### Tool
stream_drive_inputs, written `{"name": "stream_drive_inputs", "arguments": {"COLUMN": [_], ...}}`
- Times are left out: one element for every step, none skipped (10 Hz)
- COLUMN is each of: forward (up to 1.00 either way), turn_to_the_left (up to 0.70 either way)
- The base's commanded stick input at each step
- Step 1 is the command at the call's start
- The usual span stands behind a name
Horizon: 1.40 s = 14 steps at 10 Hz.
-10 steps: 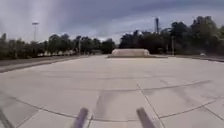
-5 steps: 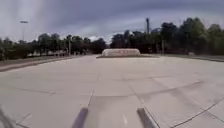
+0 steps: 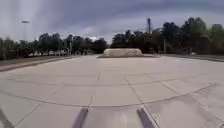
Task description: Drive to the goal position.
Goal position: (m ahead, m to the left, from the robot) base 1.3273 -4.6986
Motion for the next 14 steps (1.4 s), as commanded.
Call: {"name": "stream_drive_inputs", "arguments": {"forward": [0.5,0.5,0.5,0.5,0.5,0.5,0.5,0.5,0.5,0.5,0.5,0.5,0.5,0.5], "turn_to_the_left": [0.0,0.0,0.0,0.0,0.0,0.0,0.0,0.0,0.0,0.0,0.0,-0.5,-0.5,-0.5]}}
